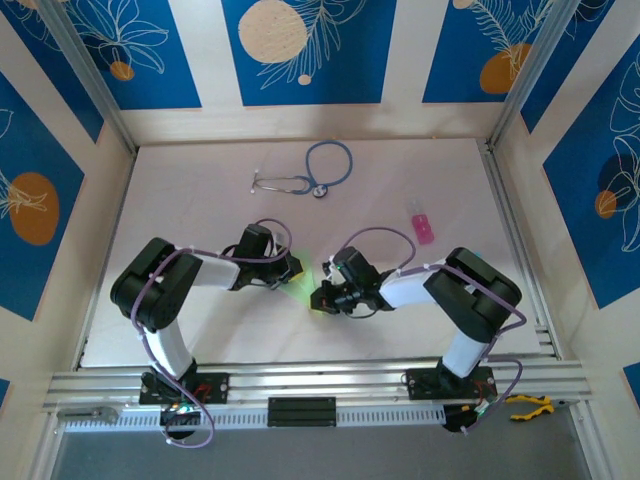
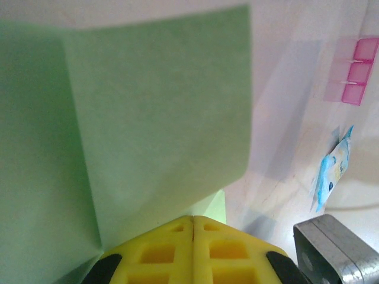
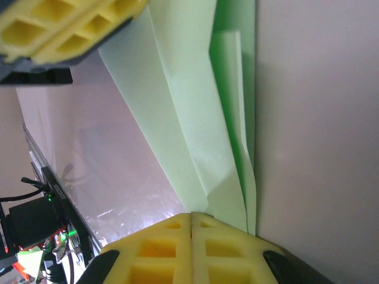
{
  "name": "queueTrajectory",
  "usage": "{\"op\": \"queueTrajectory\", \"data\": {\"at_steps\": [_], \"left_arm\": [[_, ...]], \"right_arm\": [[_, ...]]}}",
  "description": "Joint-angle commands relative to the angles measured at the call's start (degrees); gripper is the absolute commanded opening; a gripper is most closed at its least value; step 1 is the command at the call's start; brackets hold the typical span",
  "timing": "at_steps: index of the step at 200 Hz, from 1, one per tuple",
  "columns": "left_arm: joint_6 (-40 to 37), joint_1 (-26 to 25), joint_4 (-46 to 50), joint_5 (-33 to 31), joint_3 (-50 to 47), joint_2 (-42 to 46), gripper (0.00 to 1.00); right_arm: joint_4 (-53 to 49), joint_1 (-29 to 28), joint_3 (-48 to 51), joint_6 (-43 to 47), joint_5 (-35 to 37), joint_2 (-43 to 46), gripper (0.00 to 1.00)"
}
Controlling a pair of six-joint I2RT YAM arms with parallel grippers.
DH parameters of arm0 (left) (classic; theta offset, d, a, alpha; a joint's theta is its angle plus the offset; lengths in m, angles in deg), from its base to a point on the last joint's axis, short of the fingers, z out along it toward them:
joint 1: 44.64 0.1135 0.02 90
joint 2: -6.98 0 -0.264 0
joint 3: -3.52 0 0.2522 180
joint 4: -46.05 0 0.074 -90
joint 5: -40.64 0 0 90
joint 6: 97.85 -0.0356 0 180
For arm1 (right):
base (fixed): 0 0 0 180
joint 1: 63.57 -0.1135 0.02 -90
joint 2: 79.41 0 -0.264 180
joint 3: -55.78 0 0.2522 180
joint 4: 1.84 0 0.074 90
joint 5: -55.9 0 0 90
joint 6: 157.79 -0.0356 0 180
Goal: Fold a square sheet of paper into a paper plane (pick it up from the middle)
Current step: Fourth fold the wing at the center of the table.
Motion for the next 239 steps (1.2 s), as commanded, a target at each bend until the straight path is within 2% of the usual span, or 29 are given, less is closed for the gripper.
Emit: {"op": "queueTrajectory", "data": {"at_steps": [1, 62, 99, 135, 164, 199, 239], "left_arm": [[0.5, 0.2, 1.8, -1.6, -1.6, -2.0, 0.04], [0.7, 0.3, 1.2, -1.5, -1.7, -1.9, 0.04], [0.5, 0.3, 1.3, -1.5, -1.8, -1.6, 0.04], [0.6, 0.3, 1.1, -1.3, -1.7, -2.0, 0.04], [0.7, 0.3, 0.8, -1.2, -1.7, -1.9, 0.04], [0.6, 0.3, 0.8, -1.1, -2.0, -1.8, 0.04], [0.7, 0.3, 0.6, -1.1, -1.9, -1.8, 0.04]], "right_arm": [[-5.3, -1.3, 2.9, -0.7, 0.8, 2.1, 0.05], [-1.0, -2.3, 7.6, -3.2, 1.5, 7.0, 0.05], [-3.5, -1.6, 2.1, -1.8, 1.3, 12.2, 0.05], [-7.3, -0.2, -5.7, -0.1, 5.0, 6.7, 0.05], [-5.7, 0.5, -9.9, -0.3, 3.7, 0.0, 0.04], [-2.1, 1.3, -9.0, -1.9, 3.8, -3.4, 0.04], [-4.0, 0.7, -6.2, -2.1, 4.8, -4.9, 0.04]]}}
